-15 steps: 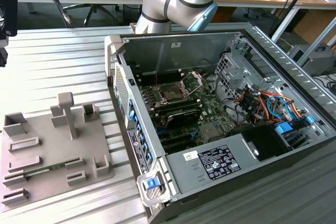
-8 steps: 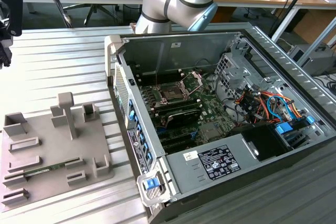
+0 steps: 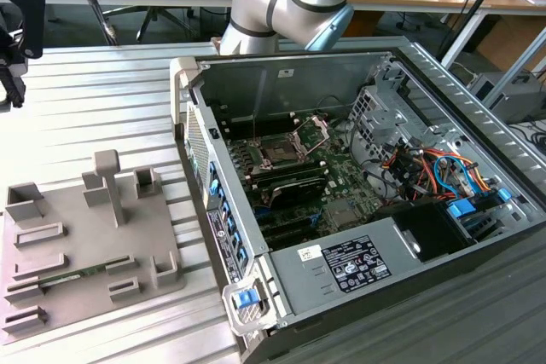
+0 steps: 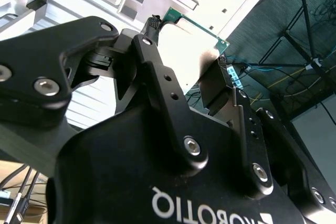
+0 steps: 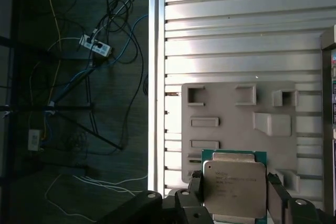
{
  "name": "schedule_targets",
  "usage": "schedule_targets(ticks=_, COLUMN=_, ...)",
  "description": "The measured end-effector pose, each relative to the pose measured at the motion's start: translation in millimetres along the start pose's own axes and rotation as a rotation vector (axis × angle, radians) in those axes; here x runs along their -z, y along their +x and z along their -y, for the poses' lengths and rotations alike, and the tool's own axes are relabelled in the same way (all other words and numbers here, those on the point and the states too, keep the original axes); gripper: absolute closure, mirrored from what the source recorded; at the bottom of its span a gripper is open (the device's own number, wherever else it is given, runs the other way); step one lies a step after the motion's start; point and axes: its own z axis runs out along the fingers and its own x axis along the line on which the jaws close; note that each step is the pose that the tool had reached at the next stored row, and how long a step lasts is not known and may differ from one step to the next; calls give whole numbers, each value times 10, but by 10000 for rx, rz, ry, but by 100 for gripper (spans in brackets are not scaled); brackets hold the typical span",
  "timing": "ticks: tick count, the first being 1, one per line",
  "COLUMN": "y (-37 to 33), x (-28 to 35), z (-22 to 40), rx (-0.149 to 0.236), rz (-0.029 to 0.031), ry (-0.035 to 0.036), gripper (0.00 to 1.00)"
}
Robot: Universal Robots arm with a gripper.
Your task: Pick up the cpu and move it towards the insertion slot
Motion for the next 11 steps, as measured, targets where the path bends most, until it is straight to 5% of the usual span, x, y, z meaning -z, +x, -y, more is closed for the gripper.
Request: schedule_targets(ticks=11, y=-57, x=1, z=1, rx=0, rz=-2, ry=1, gripper=45)
